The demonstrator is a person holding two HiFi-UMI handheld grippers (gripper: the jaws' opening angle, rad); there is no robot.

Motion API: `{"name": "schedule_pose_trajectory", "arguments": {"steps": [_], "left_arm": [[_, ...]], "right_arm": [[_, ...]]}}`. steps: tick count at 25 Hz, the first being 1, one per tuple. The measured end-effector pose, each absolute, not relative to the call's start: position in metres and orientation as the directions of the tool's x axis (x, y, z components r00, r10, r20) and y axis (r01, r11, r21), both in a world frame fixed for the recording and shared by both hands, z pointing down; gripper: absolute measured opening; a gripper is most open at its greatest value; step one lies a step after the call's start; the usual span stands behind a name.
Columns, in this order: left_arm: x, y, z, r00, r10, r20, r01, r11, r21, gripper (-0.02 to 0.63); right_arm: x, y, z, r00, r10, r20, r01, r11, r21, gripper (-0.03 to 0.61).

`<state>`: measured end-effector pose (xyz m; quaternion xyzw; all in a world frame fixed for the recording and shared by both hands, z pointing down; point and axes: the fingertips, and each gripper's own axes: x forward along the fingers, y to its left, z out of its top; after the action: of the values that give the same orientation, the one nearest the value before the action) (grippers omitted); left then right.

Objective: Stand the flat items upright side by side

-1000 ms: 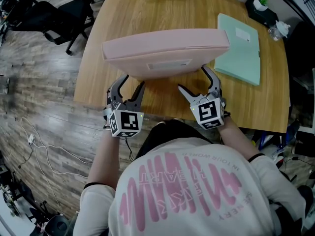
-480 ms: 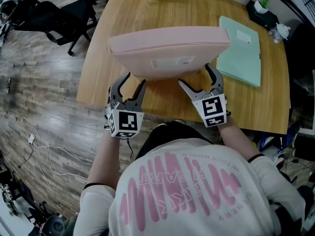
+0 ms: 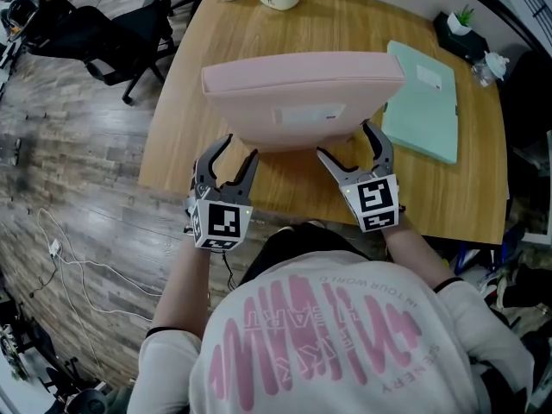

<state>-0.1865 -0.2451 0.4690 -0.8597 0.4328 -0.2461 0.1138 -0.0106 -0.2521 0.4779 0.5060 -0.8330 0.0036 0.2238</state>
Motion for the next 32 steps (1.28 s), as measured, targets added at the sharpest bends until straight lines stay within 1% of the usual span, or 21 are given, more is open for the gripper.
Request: {"name": "schedule_pose_trajectory", "arguments": {"steps": [5, 10, 13, 19, 20, 22, 23, 27, 32], "left_arm": [[-0.191, -0.247, 0.465, 0.511, -0.800, 0.314, -0.707, -0.599, -0.377, 0.219], [-0.196, -0.249, 0.459, 0.518, -0.805, 0.289, -0.737, -0.592, -0.326, 0.218], [-0.198, -0.249, 0.455, 0.530, -0.805, 0.266, -0.755, -0.591, -0.285, 0.211], [-0.203, -0.239, 0.453, 0.524, -0.811, 0.261, -0.787, -0.578, -0.214, 0.183], [-0.204, -0.237, 0.452, 0.518, -0.815, 0.260, -0.797, -0.570, -0.200, 0.168], [-0.205, -0.231, 0.452, 0.507, -0.822, 0.260, -0.817, -0.554, -0.161, 0.101], [-0.203, -0.227, 0.454, 0.502, -0.824, 0.263, -0.824, -0.548, -0.142, 0.087], [-0.180, -0.207, 0.457, 0.507, -0.818, 0.271, -0.829, -0.549, -0.107, 0.069], [-0.125, -0.187, 0.451, 0.549, -0.794, 0.260, -0.816, -0.576, -0.036, 0.069]], "right_arm": [[-0.012, -0.251, 0.478, -0.376, -0.843, 0.385, -0.846, 0.482, 0.227, 0.443], [-0.012, -0.254, 0.470, -0.356, -0.860, 0.366, -0.860, 0.455, 0.232, 0.443], [-0.012, -0.251, 0.469, -0.338, -0.870, 0.358, -0.871, 0.434, 0.232, 0.443], [-0.005, -0.239, 0.471, -0.326, -0.874, 0.361, -0.886, 0.416, 0.205, 0.443], [-0.002, -0.238, 0.472, -0.328, -0.872, 0.364, -0.890, 0.414, 0.190, 0.440], [0.004, -0.235, 0.474, -0.337, -0.867, 0.367, -0.904, 0.407, 0.131, 0.430], [0.008, -0.232, 0.475, -0.344, -0.863, 0.370, -0.911, 0.402, 0.089, 0.428], [0.028, -0.221, 0.483, -0.370, -0.845, 0.386, -0.925, 0.376, -0.064, 0.428], [0.075, -0.202, 0.485, -0.358, -0.836, 0.416, -0.933, 0.331, -0.138, 0.426]]}}
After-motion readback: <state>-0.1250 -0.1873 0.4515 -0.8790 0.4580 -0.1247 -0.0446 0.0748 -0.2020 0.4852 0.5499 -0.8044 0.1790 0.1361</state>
